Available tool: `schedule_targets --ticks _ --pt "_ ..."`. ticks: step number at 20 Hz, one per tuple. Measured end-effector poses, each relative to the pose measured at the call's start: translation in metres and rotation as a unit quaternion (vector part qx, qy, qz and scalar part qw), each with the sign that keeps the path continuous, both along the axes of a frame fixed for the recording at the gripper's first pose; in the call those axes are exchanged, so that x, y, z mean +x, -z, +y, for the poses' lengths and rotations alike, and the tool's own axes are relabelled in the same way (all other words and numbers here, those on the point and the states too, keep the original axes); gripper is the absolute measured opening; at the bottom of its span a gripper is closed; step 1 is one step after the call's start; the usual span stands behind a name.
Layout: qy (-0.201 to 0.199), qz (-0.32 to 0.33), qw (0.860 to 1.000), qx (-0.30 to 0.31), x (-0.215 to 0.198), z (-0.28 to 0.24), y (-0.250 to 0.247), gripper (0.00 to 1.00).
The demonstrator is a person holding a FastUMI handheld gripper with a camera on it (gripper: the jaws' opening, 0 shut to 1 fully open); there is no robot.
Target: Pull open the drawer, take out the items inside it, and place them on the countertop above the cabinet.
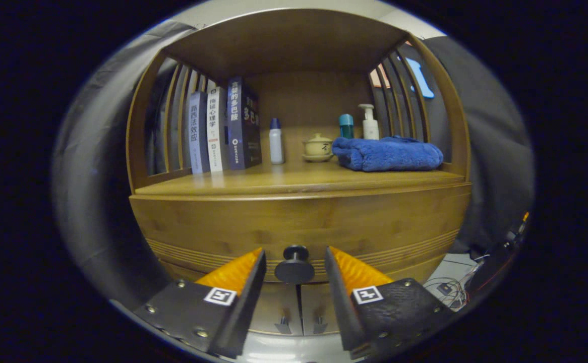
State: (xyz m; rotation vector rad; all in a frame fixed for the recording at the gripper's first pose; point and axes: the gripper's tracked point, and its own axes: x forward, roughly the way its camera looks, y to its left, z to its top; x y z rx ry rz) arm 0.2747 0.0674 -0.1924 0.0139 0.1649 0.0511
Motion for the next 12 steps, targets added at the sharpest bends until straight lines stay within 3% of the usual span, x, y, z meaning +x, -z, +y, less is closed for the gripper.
schedule_targets --ticks 1,6,11,12 --pt "0.000 0.011 1.000 -0.002 0.001 0.004 0.006 0.66" --pt "0.032 0.002 0.999 0.021 0.006 -0.002 0.010 0.42" --pt "0.017 0.021 0.999 0.023 0.008 0.001 0.017 0.38" --pt "0.014 0.020 1.000 0.010 0.010 0.000 0.013 0.32"
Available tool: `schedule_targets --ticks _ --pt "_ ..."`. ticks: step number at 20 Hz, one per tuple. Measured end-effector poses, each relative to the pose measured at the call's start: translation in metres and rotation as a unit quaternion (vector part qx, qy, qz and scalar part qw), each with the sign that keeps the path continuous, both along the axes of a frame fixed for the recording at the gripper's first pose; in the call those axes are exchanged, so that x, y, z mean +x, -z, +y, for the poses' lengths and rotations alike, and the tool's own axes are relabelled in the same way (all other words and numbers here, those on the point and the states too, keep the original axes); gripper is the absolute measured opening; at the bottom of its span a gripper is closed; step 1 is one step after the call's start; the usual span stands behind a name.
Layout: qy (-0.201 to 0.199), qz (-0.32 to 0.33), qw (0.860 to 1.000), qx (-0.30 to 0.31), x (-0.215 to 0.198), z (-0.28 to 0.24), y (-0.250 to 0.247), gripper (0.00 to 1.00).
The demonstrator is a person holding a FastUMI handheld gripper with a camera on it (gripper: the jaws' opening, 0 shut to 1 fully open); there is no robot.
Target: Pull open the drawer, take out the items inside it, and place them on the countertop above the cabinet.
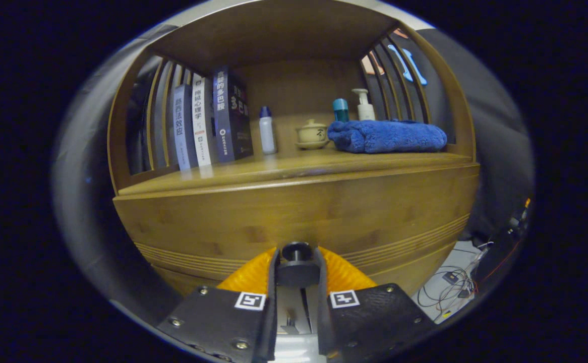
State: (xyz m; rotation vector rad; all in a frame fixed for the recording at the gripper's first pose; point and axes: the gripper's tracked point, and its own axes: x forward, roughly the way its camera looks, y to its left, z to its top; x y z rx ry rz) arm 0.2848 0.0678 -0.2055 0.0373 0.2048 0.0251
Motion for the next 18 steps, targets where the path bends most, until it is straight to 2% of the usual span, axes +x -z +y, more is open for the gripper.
schedule_targets --ticks 1,2,18 --pt "0.000 0.013 1.000 -0.001 0.003 0.000 0.004 0.32" --pt "0.004 0.012 1.000 0.012 -0.005 0.000 0.001 0.26" --pt "0.000 -0.008 1.000 -0.003 -0.016 0.000 0.006 0.26"
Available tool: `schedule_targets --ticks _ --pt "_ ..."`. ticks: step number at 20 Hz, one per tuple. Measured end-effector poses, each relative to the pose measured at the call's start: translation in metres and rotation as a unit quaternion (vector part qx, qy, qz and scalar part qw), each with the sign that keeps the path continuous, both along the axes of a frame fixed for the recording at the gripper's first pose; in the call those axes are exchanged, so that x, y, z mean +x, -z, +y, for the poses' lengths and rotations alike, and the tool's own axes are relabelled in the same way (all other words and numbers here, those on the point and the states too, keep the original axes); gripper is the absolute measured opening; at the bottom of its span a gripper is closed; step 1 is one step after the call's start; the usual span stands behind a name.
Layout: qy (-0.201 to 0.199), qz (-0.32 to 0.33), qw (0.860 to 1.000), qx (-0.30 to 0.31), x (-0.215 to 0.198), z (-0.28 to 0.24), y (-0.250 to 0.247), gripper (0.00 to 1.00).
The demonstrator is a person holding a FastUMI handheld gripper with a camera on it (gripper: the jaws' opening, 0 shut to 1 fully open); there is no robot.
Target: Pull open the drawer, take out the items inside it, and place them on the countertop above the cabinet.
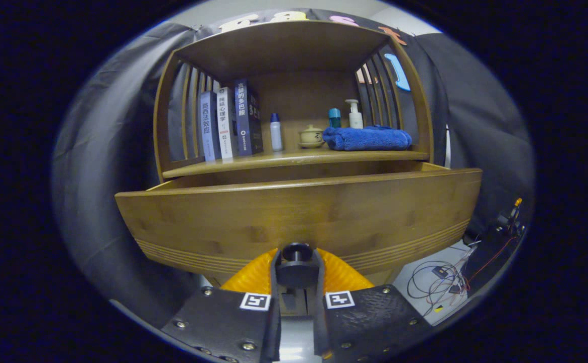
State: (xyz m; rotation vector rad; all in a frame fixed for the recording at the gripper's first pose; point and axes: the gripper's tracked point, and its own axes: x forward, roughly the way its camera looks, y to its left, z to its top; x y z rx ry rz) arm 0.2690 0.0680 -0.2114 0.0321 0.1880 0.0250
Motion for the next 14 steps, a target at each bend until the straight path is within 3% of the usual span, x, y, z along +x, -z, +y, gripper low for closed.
schedule_targets --ticks 14 --pt "-0.001 -0.001 1.000 -0.024 0.0012 -0.0009 -0.0006 0.26"
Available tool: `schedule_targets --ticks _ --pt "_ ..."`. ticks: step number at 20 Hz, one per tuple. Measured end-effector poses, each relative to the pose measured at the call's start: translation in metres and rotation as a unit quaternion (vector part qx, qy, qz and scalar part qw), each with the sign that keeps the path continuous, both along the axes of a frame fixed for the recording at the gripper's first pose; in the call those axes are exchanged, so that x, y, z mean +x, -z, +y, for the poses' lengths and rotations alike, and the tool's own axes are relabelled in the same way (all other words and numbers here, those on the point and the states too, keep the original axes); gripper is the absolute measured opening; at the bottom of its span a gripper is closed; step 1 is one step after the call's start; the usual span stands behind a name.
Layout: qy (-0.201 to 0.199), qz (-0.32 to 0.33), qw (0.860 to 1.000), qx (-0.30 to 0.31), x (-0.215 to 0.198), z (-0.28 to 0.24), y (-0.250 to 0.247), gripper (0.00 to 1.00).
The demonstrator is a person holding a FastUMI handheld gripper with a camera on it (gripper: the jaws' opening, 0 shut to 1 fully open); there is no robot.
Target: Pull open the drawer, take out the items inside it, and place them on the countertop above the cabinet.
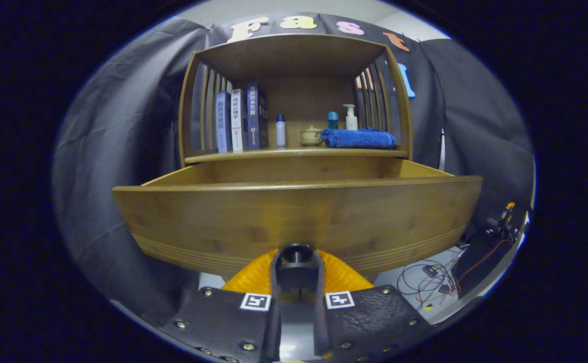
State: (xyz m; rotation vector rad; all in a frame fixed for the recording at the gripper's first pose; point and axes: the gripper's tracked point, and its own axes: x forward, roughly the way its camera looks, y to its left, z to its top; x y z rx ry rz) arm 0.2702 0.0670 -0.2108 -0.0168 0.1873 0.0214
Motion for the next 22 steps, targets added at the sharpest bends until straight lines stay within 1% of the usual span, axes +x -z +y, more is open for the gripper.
schedule_targets --ticks 2,3,4,7,8,9,10,15,17,19,22 --pt "0.000 0.004 1.000 -0.008 0.001 -0.001 0.003 0.25" --pt "-0.001 -0.011 1.000 -0.003 0.003 0.000 -0.006 0.25" --pt "-0.002 -0.001 1.000 -0.004 0.003 0.001 0.002 0.25" --pt "-0.004 0.003 1.000 0.004 0.001 0.000 0.001 0.25" --pt "-0.013 0.011 1.000 0.002 0.002 0.002 0.006 0.34" --pt "-0.015 0.012 1.000 0.000 0.001 0.000 0.001 0.37" --pt "-0.010 0.008 1.000 0.000 -0.001 -0.005 -0.010 0.44" --pt "0.000 -0.015 1.000 0.027 -0.015 -0.012 -0.078 0.99" --pt "0.017 -0.020 0.999 0.020 -0.012 -0.019 -0.107 0.99" --pt "0.029 -0.005 1.000 0.011 -0.006 -0.021 -0.126 0.99" --pt "0.016 0.025 1.000 0.006 0.025 -0.008 -0.147 0.99"
